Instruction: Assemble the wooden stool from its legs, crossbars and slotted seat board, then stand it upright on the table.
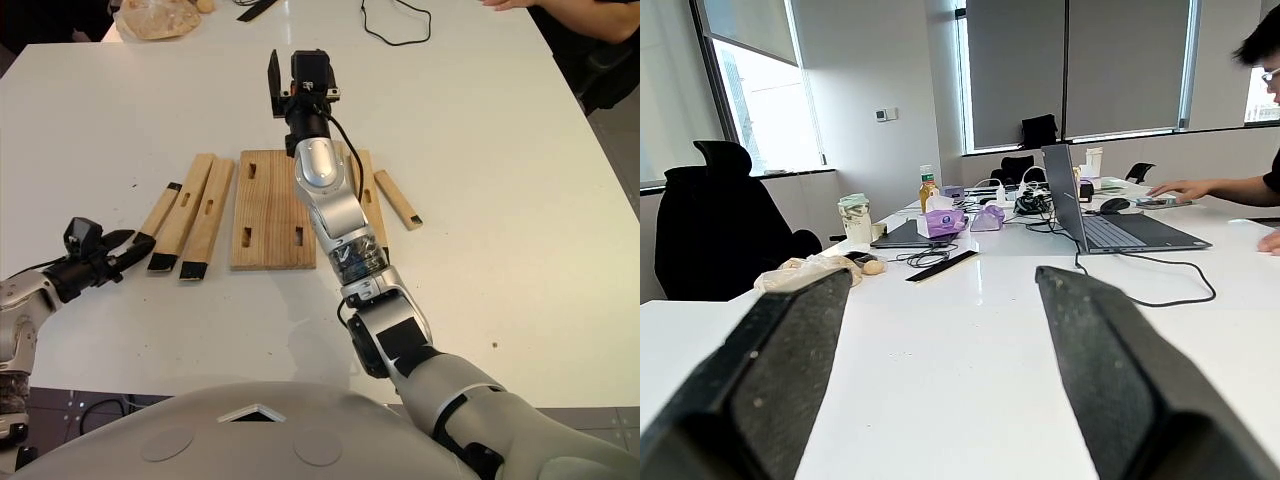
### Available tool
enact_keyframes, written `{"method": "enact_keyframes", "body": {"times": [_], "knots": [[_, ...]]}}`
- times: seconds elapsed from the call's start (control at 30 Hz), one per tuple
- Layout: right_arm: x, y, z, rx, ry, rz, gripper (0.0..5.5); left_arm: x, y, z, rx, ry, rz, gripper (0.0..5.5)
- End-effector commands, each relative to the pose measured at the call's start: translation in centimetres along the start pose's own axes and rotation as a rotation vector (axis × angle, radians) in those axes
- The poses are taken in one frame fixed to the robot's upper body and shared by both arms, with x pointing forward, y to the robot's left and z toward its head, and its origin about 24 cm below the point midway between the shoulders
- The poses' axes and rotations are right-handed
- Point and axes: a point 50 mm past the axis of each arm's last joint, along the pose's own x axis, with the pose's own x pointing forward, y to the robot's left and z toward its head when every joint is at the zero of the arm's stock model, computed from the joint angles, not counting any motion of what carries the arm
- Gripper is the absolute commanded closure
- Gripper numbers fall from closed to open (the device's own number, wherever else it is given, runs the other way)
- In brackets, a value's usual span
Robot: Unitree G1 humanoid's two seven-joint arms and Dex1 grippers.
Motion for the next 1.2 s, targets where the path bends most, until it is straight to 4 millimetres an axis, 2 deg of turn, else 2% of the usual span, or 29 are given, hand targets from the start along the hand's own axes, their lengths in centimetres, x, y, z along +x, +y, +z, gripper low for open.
{"method": "enact_keyframes", "body": {"times": [0.03, 0.17, 0.27, 0.33, 0.4, 0.47, 0.53, 0.6, 0.7, 0.77, 0.87, 0.97, 1.07, 1.13, 1.2], "knots": [[-1.0, 3.9, 0.2, 0.17, 0.029, 0.038, 2.12, 0.4, -0.6, -3.2, -0.052, 0.136, 0.013, 3.5], [-1.1, 4.2, 0.1, 0.172, 0.035, 0.057, 2.12, 0.9, -1.5, -3.6, -0.061, 0.125, 0.0, 4.11], [-1.1, 4.2, 0.0, 0.176, 0.039, 0.066, 2.12, 1.0, -1.9, -3.7, -0.067, 0.113, 0.0, 4.18], [-1.0, 3.7, 0.0, 0.183, 0.045, 0.064, 2.12, 1.3, -1.3, -2.7, -0.04, 0.063, 0.045, 4.18], [-0.5, 2.4, 0.8, 0.164, 0.008, 0.047, 2.12, 1.9, -0.2, 0.5, -0.059, -0.088, 0.103, 4.18], [-0.1, 0.4, 2.1, 0.158, -0.038, 0.036, 2.12, 2.1, 1.0, 5.8, -0.095, -0.311, 0.15, 4.18], [0.2, -1.2, 3.5, 0.129, -0.101, 0.064, 2.12, 1.5, 1.6, 10.9, -0.155, -0.544, 0.155, 4.18], [0.6, -2.6, 4.4, 0.086, -0.086, 0.149, 2.12, 0.8, 0.6, 15.8, -0.216, -0.763, 0.068, 4.18], [0.8, -3.3, 5.4, 0.074, 0.0, 0.411, 2.12, 0.4, -2.7, 20.1, -0.307, -0.955, -0.144, 4.18], [0.9, -4.3, 6.0, -0.079, 0.032, 0.5, 2.12, 0.3, -5.1, 21.2, -0.35, -1.007, -0.303, 4.18], [1.6, -6.5, 8.5, -0.213, -0.028, 0.515, 2.12, -0.3, -7.6, 22.0, -0.401, -1.046, -0.481, 4.18], [3.1, -8.8, 12.0, -0.237, -0.15, 0.475, 2.12, -0.7, -8.7, 22.2, -0.396, -1.035, -0.608, 4.18], [4.3, -10.4, 12.7, -0.265, -0.132, 0.419, 2.12, -0.4, -8.9, 22.0, -0.38, -1.001, -0.643, 4.18], [4.8, -10.8, 12.8, 0.014, -0.027, 0.485, 2.12, -0.3, -9.5, 21.9, -0.352, -0.978, -0.703, 4.18], [4.1, -10.2, 13.5, 0.273, 0.024, 0.685, 2.12, -0.2, -10.2, 21.7, -0.324, -0.958, -0.764, 4.18]]}}
